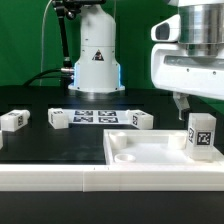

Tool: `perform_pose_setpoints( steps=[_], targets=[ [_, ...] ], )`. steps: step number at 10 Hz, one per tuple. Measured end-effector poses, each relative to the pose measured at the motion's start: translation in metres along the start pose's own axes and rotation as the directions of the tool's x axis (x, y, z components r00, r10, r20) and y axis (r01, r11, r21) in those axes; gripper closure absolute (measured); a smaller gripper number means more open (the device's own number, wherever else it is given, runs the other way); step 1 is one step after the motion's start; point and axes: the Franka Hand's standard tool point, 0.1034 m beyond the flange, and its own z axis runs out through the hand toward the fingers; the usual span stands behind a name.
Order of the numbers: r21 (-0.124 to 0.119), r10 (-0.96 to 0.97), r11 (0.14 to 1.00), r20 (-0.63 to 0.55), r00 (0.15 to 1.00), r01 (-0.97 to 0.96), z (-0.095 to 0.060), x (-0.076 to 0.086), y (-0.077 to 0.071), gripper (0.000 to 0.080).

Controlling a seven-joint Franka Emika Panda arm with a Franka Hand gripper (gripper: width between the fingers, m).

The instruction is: Assemble one leg

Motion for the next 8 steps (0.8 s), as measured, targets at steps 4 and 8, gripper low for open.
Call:
perform_pose_setpoints(
  steps=[4, 8],
  targets=[
    [-0.058, -0.434, 0.899, -0.011, 0.901, 0.433, 0.0008, 0.0028, -0.0019, 0.0151],
    [-0.052, -0.620, 0.783, -0.005, 0.784, 0.619, 0.0029, 0.0056, -0.0002, 0.0151]
  ],
)
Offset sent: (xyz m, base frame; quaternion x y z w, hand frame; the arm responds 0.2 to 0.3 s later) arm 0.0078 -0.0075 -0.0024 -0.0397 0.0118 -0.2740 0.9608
